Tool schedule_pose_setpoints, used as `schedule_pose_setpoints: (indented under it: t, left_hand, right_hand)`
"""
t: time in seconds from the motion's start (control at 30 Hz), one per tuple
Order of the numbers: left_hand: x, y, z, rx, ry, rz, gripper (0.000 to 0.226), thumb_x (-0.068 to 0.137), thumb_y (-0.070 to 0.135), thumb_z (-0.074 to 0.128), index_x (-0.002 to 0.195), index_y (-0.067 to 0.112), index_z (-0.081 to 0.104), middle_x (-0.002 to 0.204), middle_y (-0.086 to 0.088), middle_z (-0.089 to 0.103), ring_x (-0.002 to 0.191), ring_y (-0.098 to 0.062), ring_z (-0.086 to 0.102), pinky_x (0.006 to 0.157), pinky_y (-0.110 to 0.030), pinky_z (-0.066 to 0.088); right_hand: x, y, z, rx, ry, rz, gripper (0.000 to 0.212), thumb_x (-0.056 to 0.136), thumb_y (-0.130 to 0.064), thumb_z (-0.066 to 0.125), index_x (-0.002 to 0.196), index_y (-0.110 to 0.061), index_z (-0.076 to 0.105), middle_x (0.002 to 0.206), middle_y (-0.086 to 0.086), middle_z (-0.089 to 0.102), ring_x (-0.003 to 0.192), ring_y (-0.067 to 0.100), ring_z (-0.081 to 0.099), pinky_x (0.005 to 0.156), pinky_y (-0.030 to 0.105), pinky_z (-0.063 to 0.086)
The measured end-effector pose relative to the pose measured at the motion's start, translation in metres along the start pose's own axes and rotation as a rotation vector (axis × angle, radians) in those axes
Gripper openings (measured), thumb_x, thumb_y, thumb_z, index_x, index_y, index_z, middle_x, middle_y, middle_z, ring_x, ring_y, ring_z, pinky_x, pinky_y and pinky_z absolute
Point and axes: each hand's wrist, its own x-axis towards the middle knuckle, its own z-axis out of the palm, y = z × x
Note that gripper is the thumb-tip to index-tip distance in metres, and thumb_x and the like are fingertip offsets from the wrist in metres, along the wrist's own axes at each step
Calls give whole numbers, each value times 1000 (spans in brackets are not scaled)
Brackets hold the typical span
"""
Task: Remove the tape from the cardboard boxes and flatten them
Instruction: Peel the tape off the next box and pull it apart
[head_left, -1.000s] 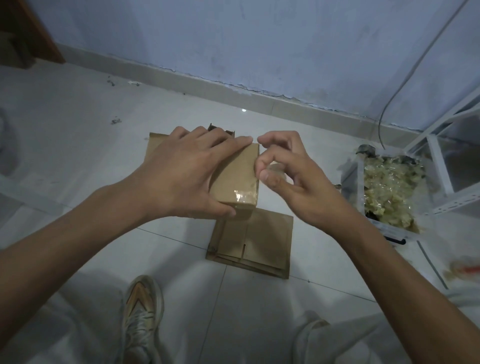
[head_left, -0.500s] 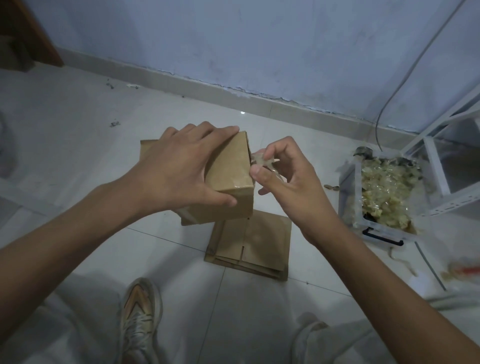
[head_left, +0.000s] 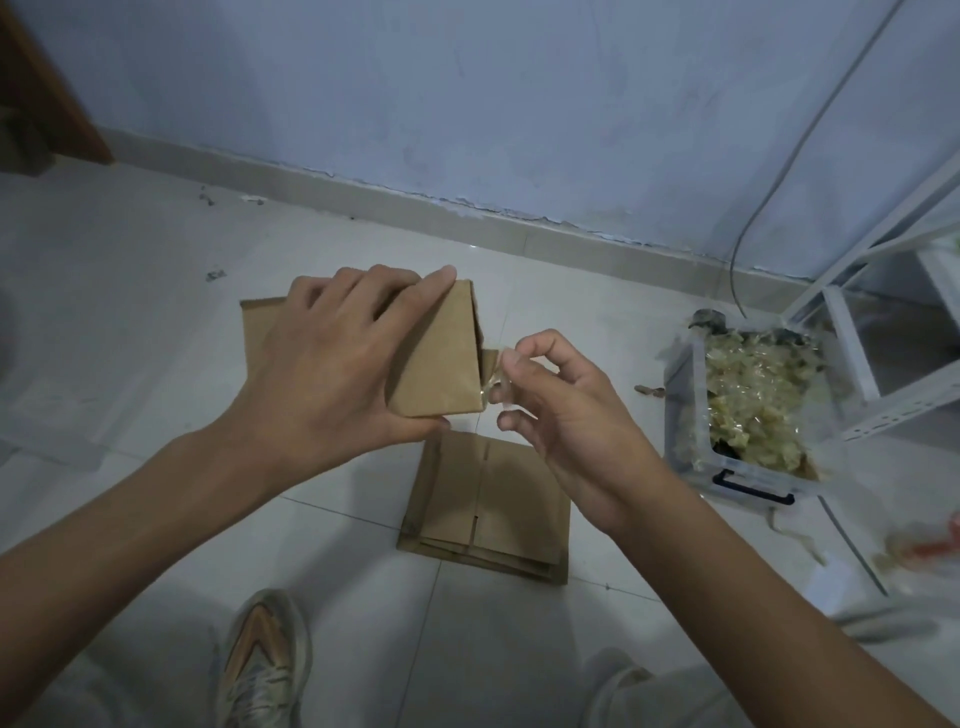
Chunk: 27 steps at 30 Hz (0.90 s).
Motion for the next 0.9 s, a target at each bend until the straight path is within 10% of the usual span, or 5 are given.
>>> schedule_pose_setpoints:
  t: [0.23, 0.73, 0.9]
  left_hand:
    - [-5, 7, 5, -73, 22, -4, 118, 63, 77, 74, 160, 22, 34, 138, -6, 52, 119, -27, 52, 96, -46, 37]
    - [-3, 2, 5, -406, -4, -227, 120, 53, 84, 70, 158, 39, 32, 140, 7, 51, 122, -17, 51, 104, -49, 41]
    - [-3, 5, 7, -499, -77, -271, 120, 52, 86, 70, 157, 44, 30, 143, 12, 50, 126, -13, 50, 108, -54, 43]
  right_hand:
    - [3, 2, -4, 241, -73, 110, 14, 96, 2, 63, 103, -9, 57, 78, 4, 67, 68, 12, 64, 69, 22, 57]
    - [0, -6, -5, -581, -55, -419, 12, 105, -8, 59, 103, -15, 69, 80, -4, 65, 73, 14, 63, 70, 34, 57]
    - [2, -3, -12, -844, -16, -573, 11, 105, -28, 60, 105, -30, 70, 111, -8, 62, 107, 15, 62, 82, 33, 57]
